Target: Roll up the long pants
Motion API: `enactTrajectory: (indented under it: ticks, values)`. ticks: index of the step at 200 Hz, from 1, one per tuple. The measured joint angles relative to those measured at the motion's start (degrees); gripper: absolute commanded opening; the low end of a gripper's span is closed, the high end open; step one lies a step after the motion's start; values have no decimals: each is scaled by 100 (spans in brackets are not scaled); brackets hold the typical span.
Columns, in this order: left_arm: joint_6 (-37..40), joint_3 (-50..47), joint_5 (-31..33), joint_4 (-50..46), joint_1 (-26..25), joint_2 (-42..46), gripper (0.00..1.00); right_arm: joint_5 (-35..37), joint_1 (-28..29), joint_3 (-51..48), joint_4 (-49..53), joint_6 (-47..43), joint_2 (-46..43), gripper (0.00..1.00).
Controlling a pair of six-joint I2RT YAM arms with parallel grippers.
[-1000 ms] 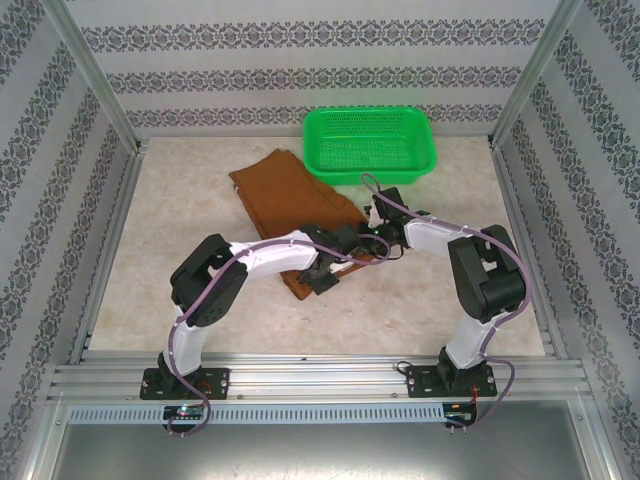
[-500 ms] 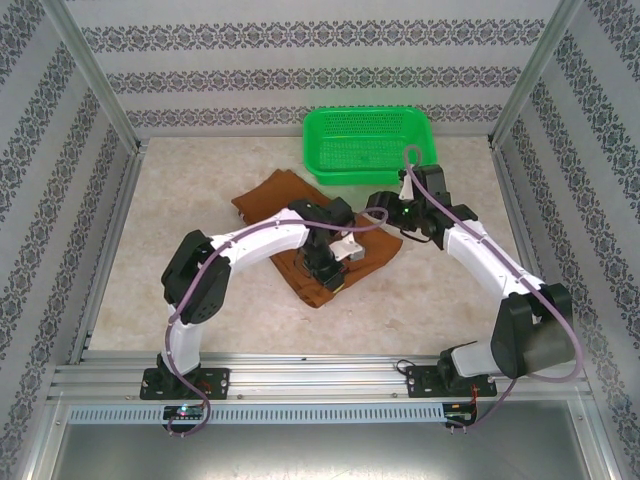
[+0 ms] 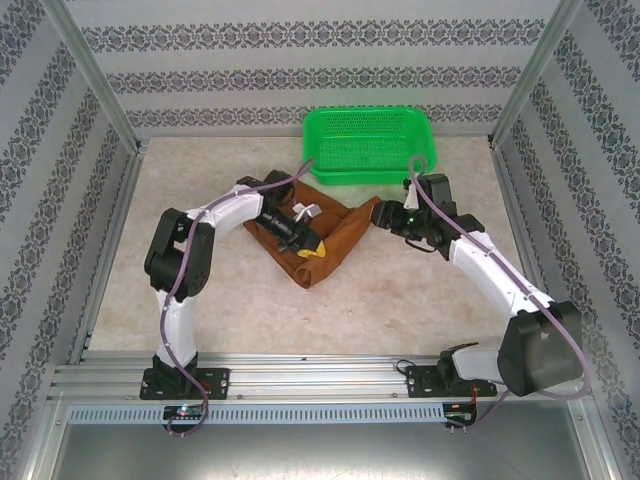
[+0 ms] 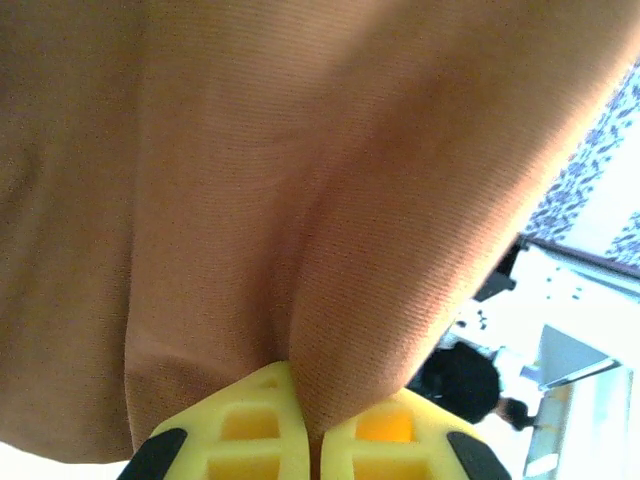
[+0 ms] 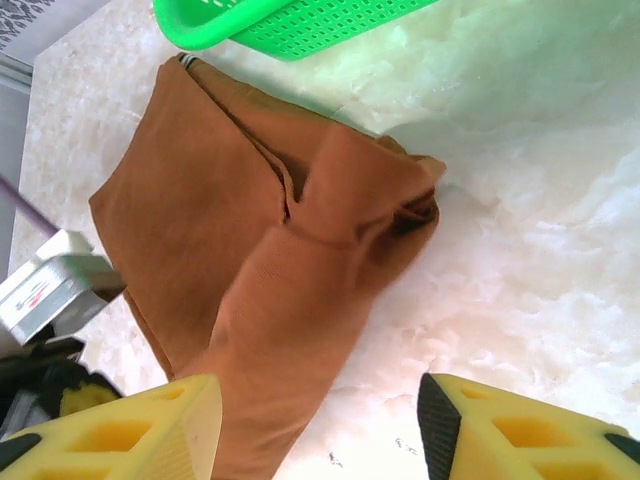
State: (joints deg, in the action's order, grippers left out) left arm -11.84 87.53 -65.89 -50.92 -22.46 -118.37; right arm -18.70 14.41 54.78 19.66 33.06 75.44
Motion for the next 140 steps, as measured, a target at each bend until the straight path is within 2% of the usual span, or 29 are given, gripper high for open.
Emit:
enactTrajectory:
  ticks: [20,41,106,124,140]
  values:
    - [-20,120,-129,-33,205,-444,0,-26,103,46,-28,2,236,54]
    - [74,376,-116,-216,339,-807,0,-94,304,177,-96,11,643,47]
    - [306,758,31,-420,586,-999,0,-490,675,1261,-271,4,2194,39]
    - [457,758,111,-490,610,-1008,0,-632,673,1731,-271,15,2771,32]
    - [566,758,170,-514,649,-1010,7,-807,673,2267,-256,83,3351,14]
